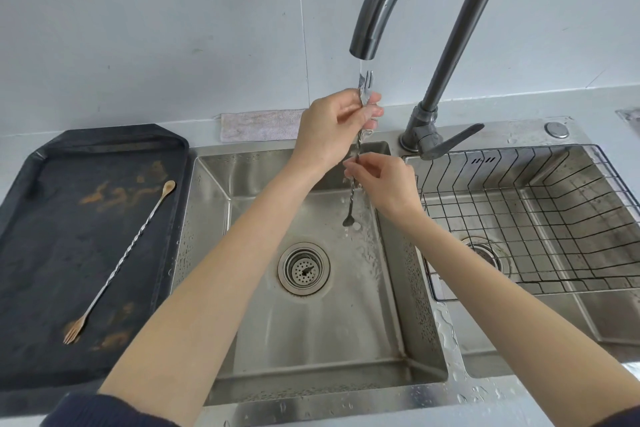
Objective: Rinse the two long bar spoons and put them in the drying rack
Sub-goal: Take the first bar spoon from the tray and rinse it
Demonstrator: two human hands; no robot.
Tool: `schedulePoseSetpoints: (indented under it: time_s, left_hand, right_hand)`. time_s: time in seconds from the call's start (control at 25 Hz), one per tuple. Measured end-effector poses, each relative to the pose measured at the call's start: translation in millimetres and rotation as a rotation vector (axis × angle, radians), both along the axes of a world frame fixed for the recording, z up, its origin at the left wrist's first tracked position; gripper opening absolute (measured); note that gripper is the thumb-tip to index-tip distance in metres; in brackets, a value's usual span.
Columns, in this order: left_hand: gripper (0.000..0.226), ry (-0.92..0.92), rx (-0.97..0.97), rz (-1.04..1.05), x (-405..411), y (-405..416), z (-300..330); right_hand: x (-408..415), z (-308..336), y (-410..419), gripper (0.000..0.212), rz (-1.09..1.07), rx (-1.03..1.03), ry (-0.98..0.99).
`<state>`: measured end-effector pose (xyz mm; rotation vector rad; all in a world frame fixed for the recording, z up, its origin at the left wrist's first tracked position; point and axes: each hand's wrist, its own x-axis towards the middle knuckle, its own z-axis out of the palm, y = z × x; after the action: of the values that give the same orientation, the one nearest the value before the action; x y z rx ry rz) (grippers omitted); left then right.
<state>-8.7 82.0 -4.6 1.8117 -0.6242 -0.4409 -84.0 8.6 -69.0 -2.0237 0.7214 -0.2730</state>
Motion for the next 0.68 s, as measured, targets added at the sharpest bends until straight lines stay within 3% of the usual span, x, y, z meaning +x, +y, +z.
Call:
schedulePoseSetpoints:
  time_s: [0.32,0.48,0.68]
  left_hand:
    - [0.033,0.009,0.051,-0.079,7,-5,13]
    - [0.028,0.101,-0.058,-0.007,11,-1,8]
    - [0.015,0.106,-0.096,0.045,14,6,1]
  right_hand:
    - [4,0,-1,0.013,0.043,-0.026,0.011]
    - [2,-2,-1,0.013,0.037,-0.008,0.048]
    - [11,10,-2,0.018,0.047,0.007,-0.064]
